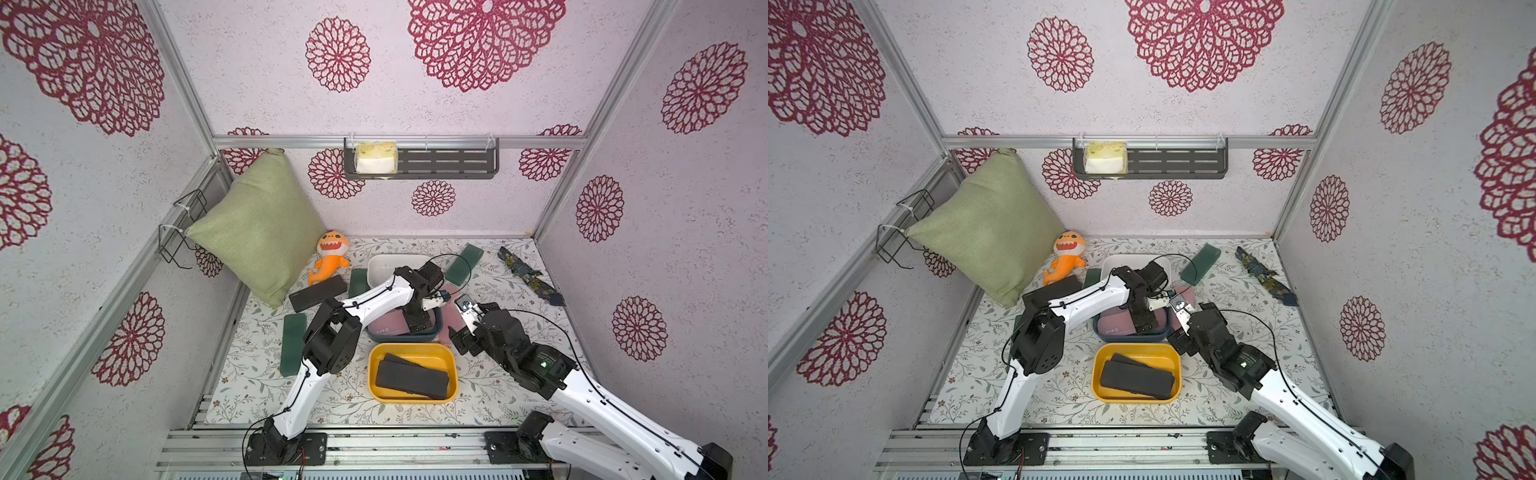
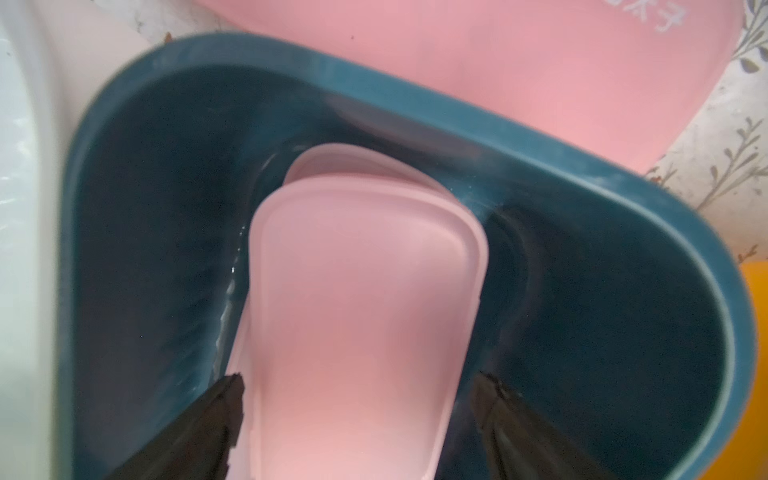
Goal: Place the pencil cases by color into the storage box
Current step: Place the pencil case at the storage box.
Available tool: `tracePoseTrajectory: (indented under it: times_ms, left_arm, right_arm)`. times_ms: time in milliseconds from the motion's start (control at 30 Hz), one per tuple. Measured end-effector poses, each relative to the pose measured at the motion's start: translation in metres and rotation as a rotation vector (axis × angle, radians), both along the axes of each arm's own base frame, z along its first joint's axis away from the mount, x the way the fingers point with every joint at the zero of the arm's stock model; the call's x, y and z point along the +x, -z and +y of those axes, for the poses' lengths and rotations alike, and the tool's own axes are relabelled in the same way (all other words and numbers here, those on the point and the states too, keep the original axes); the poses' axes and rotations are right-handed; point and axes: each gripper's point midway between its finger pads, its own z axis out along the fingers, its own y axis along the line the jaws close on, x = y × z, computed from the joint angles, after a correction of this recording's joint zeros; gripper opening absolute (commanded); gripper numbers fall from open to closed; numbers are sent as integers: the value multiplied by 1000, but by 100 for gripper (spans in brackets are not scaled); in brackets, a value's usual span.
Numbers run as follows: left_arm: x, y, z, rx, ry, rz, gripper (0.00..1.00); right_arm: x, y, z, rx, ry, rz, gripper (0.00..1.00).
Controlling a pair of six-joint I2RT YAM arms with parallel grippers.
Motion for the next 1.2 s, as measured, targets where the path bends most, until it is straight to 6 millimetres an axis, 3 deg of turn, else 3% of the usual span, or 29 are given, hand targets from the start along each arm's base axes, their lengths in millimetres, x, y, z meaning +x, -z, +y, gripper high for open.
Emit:
tracePoseTrajectory:
  times_ms: [400,700,833,1033,1200]
  left_arm:
    - [-7,-2,-5,-27,0,30,93]
    - [-10,-17,-10,-79,-17,38,93]
    - [-6,-44,-11,-122,-32,-17,94]
    - [4,-112,-5,-221,-75,-183,96]
    - [7,-163,10,-333,-151,-290,97]
  right_arm:
    - [4,-1,-7,-7,37,-9,99]
    - [14,-4,-25,4,128,-23,99]
    - [20,-6,-36,21,183,-30,99]
    - [28,-6,-51,59,260,-25,99]
    - [38,8,-54,91,313,50,99]
